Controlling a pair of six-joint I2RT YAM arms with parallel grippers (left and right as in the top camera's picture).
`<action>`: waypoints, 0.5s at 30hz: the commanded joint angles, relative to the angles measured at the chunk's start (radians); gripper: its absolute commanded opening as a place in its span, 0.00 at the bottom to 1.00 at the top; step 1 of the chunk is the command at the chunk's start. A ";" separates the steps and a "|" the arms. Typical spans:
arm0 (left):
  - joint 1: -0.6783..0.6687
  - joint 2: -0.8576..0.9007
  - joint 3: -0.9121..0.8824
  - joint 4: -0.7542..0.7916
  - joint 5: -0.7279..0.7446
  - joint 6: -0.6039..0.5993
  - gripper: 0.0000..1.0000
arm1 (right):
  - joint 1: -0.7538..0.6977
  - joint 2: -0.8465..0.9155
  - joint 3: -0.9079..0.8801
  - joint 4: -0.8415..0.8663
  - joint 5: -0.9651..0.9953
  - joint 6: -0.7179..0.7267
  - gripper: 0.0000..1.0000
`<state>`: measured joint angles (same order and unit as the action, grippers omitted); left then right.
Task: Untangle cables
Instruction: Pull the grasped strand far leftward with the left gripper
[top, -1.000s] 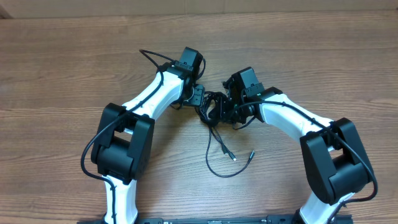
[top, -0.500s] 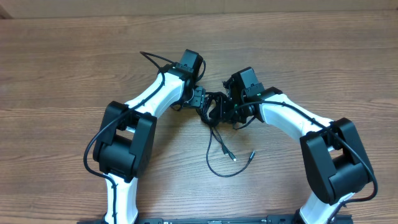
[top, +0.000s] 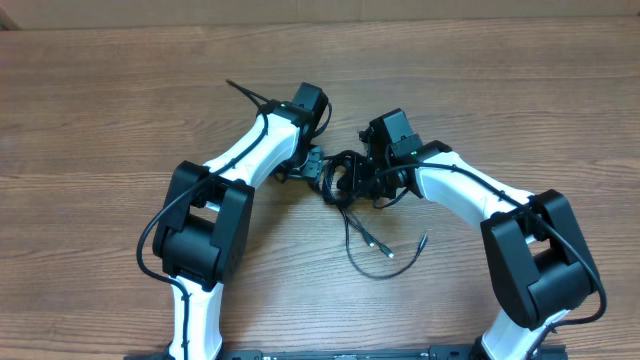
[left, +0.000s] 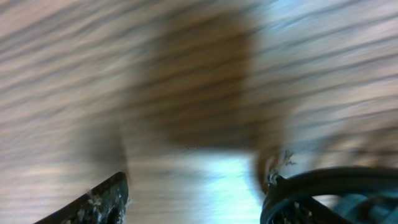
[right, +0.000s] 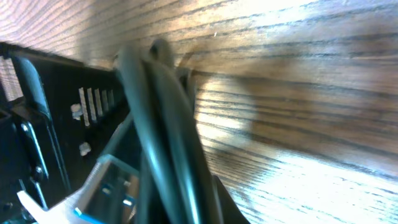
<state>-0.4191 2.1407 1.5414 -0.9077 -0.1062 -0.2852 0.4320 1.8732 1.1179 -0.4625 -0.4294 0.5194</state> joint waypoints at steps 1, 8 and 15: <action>0.055 0.045 -0.003 -0.088 -0.312 -0.063 0.72 | -0.014 -0.014 -0.006 0.000 0.071 0.015 0.04; 0.213 0.045 -0.003 -0.150 -0.266 -0.124 0.72 | -0.014 -0.014 -0.006 -0.008 0.089 0.034 0.04; 0.438 0.045 -0.003 -0.169 -0.089 -0.123 0.73 | -0.014 -0.014 -0.006 -0.013 0.096 0.035 0.04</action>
<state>-0.0776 2.1433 1.5494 -1.0737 -0.2520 -0.3756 0.4339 1.8732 1.1179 -0.4736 -0.3740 0.5385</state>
